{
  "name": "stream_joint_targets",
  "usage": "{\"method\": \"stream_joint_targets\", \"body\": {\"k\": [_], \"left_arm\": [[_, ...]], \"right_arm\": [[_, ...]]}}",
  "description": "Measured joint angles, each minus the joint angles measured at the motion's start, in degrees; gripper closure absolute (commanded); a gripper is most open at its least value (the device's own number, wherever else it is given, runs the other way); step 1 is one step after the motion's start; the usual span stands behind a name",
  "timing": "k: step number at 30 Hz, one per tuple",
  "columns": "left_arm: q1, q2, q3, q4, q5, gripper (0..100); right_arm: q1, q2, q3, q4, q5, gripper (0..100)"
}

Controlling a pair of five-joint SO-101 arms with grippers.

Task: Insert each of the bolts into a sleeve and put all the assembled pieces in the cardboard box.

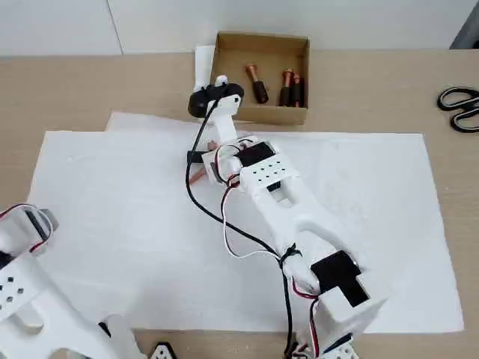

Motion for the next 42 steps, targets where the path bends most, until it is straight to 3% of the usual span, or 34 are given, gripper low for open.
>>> {"method": "stream_joint_targets", "body": {"k": [7,12,22,29,42], "left_arm": [[-0.18,0.0,5.54,-3.87,-0.09,78],[-0.18,0.0,5.89,-4.84,-0.09,78],[-0.18,0.0,5.89,-4.92,-0.09,78],[-0.18,0.0,5.89,-4.92,-0.09,78],[-0.18,0.0,5.89,-4.92,-0.09,78]], "right_arm": [[0.0,0.88,-3.52,3.96,-10.46,86.6],[0.35,6.68,-8.44,9.23,-12.4,86.6],[4.84,22.59,-37.01,36.22,-15.12,86.6],[4.66,30.15,-54.51,47.91,-15.65,86.6],[3.6,30.15,-62.68,51.34,-15.65,86.9]]}}
